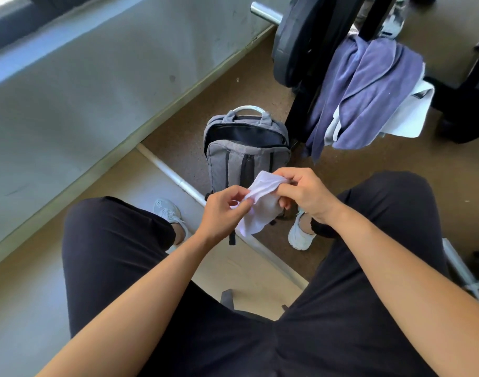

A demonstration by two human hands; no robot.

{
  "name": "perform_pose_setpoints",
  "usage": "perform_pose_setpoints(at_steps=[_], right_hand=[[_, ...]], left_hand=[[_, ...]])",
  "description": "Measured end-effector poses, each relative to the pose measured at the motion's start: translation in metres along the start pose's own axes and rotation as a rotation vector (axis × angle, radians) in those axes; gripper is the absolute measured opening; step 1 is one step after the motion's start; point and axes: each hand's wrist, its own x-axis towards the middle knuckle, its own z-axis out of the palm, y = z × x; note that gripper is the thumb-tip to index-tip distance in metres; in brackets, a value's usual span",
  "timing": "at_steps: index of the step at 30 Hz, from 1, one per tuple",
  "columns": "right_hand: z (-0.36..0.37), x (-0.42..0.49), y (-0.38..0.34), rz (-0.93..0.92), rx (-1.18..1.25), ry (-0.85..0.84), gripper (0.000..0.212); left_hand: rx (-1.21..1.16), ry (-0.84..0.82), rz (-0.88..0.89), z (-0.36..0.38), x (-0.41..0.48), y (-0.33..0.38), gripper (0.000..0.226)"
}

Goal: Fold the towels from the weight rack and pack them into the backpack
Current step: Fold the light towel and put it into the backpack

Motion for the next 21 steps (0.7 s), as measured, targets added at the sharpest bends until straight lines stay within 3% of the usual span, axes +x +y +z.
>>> perform_pose_setpoints(at_steps=[8,12,14,15,17,21], right_hand=[[-0.004,0.002,0.002,0.012,0.165,0.019,0.028],[-0.01,0.004,0.0,0.015,0.308,0.092,0.022],[-0.012,0.004,-0.001,0.024,0.345,0.157,0.017],[-0.013,0.004,-0.001,0.029,0.345,0.19,0.013],[-0.016,0.007,0.001,0.049,0.324,0.259,0.011],[-0.022,0.012,0.003,0.15,0.298,0.483,0.02]], left_hand=[[0.349,-0.1,-0.102,0.008,0.011,-0.024,0.012],[0.486,-0.233,-0.272,0.003,0.008,-0.048,0.02],[0.523,-0.302,-0.315,-0.001,0.007,-0.055,0.005],[0.546,-0.329,-0.32,-0.003,0.006,-0.058,0.017],[0.649,-0.328,-0.283,-0.007,0.003,-0.06,0.027],[0.789,-0.206,-0.048,-0.014,-0.007,-0.063,0.038]])
